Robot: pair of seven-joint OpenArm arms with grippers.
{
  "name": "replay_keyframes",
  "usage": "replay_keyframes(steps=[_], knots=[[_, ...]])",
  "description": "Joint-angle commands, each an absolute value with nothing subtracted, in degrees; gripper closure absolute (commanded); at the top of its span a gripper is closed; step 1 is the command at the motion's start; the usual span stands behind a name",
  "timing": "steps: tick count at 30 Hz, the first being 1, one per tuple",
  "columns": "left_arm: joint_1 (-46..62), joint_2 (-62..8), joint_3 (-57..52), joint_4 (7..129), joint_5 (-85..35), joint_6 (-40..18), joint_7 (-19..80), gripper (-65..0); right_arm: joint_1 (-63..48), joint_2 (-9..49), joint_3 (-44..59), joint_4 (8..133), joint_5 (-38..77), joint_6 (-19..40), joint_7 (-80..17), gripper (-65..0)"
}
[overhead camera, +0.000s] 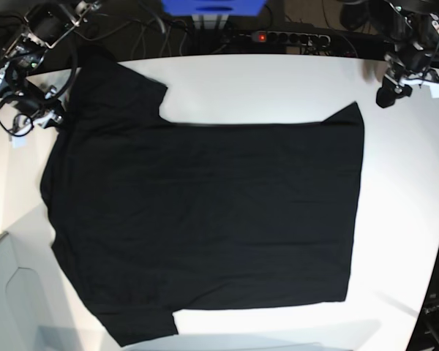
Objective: Fold the T-shirt properly
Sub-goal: 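Lower the left gripper onto the other shoulder corner and grasp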
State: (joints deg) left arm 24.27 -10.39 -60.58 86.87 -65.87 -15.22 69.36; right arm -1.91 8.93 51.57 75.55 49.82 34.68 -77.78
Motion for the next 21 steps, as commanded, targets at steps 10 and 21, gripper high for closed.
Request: replay_keyframes(steps=[10,21], knots=[[19.6,-10.9,-61.1,82.6,-60.2,-15.3,69.4,-34.2,-1.6,9.8,51.6,76.4,51.0,35.4,-77.2,0.0],[13.6,-10.6,-60.5,76.4,-57.1,-14.9,70.0,-34.2,-1.6,9.8,51.6,76.4,51.0,35.4,-77.3,0.0]])
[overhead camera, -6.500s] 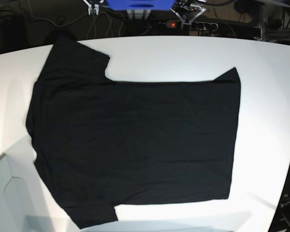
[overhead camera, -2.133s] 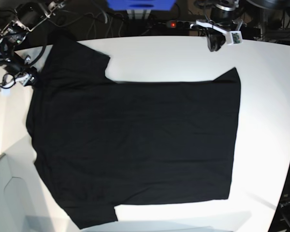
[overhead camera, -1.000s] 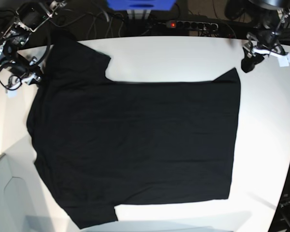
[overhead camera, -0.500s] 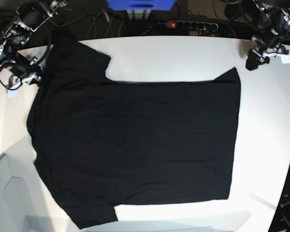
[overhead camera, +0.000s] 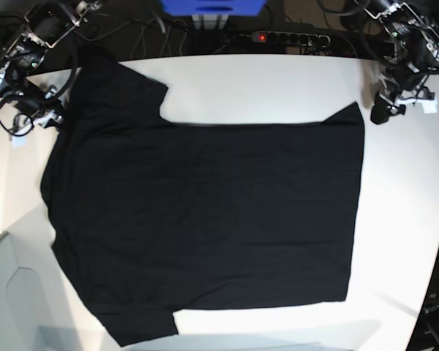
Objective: Fold the T-shirt properly
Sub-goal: 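Lower the left gripper onto the other shoulder corner and grasp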
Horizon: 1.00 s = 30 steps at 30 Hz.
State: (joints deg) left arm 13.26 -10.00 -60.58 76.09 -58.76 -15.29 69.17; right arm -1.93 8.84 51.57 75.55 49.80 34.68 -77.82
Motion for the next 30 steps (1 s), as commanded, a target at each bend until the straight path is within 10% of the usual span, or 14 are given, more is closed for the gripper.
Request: replay_keyframes(steps=[1,30], knots=[[13.6,-10.9,-59.5,75.2,-57.1,-14.9,69.8,-34.2,-1.6,9.8,51.6,76.4,51.0,35.4,-77.4,0.0],[10.8,-9.5,-50.0,72.6,-49.1,-15.2,65.8,-34.1,-1.5,9.8,51.6,76.4,51.0,35.3,-77.6,0.0]])
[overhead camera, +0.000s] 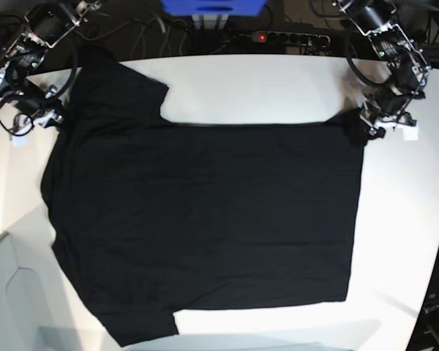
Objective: Fold the T-shirt properly
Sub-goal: 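Lower the left gripper onto the other shoulder corner and grasp, then pull both held corners apart and back to stretch the shirt flat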
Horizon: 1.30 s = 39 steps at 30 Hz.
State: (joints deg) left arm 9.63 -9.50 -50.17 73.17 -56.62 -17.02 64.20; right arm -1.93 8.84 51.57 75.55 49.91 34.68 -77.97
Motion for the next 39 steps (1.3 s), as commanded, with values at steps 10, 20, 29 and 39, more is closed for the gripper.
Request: replay_keyframes(steps=[10,20,29,39], knots=[[10.9,-9.5,-50.0,72.7,-49.3,-15.3,66.2,-15.8,-1.5,9.8,51.6,76.5,51.0,35.3,-77.6,0.0],[10.9,-10.1,-50.0,72.7,-48.7,-15.3,66.0,-0.1,-1.6,10.2,52.0,76.7,51.0,35.3,-77.6,0.0],[15.6,-9.6,-50.0,82.8,-48.7,-15.3,65.8,-0.1,-1.7,11.8,52.1,76.8,51.0,35.3,-77.7,0.0],[18.5,-10.1,-50.3,87.4,-48.7,-15.3,65.7,-0.1,-4.2,13.2,52.3,76.9,51.3,35.5,-77.7,0.0]])
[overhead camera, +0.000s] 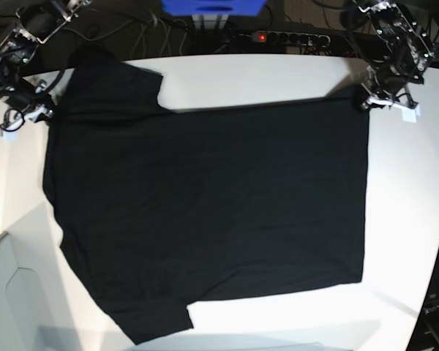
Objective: Fold the T-shirt properly
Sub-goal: 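Pull both held corners apart and back to stretch the shirt flat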
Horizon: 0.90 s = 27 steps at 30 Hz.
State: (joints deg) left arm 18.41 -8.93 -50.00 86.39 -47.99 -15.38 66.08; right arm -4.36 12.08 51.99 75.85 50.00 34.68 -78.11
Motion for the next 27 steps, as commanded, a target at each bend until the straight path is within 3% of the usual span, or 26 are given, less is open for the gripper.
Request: replay_keyframes(steps=[1,11,27], knots=[[18.5,-10.1,-50.3,87.6,-48.7,-15.3,65.7,-0.1,-4.4,13.3,52.3,76.9,51.3,35.5,-77.7,0.0],[18.2,-12.7,-48.7,87.4,-48.6,-15.3,65.7,-0.1,-9.0,12.4,55.5,91.7,51.3,35.5,-77.7,0.0],[23.4,-13.5,-47.2,92.2,-48.7,-15.3,65.7,-0.1,-15.8,11.0,62.7,92.5,51.3,35.5,-77.7,0.0]])
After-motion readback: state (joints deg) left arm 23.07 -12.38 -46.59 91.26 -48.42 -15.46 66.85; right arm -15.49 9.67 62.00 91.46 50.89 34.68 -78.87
